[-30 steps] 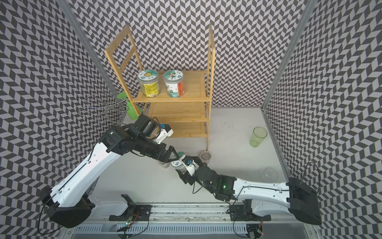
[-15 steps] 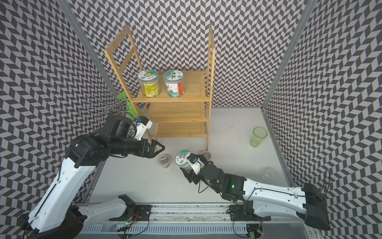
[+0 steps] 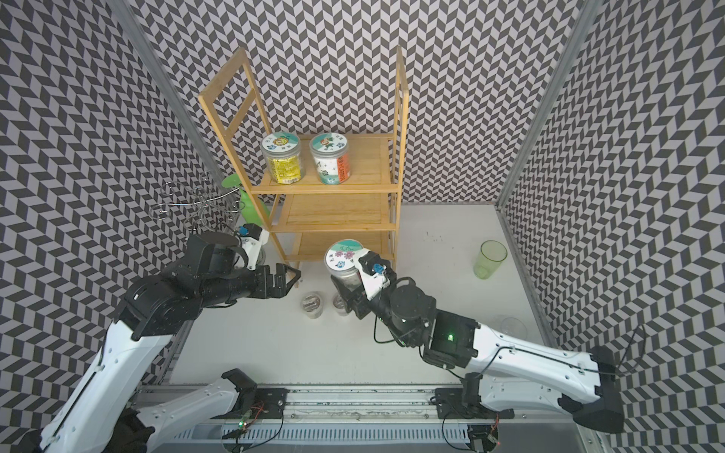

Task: Place the seed container on the shelf
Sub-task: Pick up the seed jar at the center of the board, then place the seed jar on the shelf.

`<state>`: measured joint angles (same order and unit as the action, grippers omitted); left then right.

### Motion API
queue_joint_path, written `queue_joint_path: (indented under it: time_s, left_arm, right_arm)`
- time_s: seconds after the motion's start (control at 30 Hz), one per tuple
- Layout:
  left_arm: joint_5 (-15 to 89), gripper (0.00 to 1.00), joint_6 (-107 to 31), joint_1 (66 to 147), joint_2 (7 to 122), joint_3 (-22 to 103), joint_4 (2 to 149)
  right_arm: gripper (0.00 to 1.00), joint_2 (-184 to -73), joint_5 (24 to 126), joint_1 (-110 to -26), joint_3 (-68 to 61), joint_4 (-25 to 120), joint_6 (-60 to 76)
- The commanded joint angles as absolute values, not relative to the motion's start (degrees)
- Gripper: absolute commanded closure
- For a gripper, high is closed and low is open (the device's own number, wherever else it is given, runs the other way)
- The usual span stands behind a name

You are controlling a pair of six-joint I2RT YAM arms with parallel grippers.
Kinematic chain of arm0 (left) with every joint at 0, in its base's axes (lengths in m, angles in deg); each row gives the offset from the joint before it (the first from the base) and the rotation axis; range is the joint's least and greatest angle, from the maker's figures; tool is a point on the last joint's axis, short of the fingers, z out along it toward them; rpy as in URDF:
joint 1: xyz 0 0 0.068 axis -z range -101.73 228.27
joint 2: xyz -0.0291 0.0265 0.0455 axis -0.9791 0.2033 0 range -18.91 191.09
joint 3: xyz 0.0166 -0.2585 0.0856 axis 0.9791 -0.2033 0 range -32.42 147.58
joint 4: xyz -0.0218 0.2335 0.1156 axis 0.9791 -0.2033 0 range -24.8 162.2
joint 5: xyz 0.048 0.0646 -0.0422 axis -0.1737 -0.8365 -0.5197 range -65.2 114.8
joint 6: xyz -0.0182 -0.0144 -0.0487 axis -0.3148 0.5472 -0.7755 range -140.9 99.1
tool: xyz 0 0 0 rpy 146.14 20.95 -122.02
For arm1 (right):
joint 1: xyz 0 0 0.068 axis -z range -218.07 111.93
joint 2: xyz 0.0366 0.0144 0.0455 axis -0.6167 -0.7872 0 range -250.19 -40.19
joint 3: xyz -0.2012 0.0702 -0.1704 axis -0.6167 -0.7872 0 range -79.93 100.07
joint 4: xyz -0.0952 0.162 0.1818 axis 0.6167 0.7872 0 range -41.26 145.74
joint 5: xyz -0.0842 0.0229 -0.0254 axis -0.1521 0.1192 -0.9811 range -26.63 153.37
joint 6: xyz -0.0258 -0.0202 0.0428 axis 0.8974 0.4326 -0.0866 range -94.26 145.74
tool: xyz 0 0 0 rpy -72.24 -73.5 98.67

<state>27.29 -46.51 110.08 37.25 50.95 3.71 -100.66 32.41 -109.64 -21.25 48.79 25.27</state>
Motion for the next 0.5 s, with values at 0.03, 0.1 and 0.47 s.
queue_joint_path:
  time_s: [0.03,0.1,0.47]
  left_arm:
    - [24.77,0.01,-48.80,109.70,35.35,47.64,8.38]
    - [24.76,0.00,-49.67,109.56,34.36,45.91,9.48]
    - [25.01,0.00,-49.87,109.38,30.93,40.22,12.89]
  right_arm:
    - [0.27,-103.41,24.77,-110.73,-15.00,45.38,25.69]
    - [0.27,-104.95,22.71,-111.39,-12.29,44.96,26.97]
    - [0.27,-112.83,12.44,-113.04,-2.46,36.75,36.72]
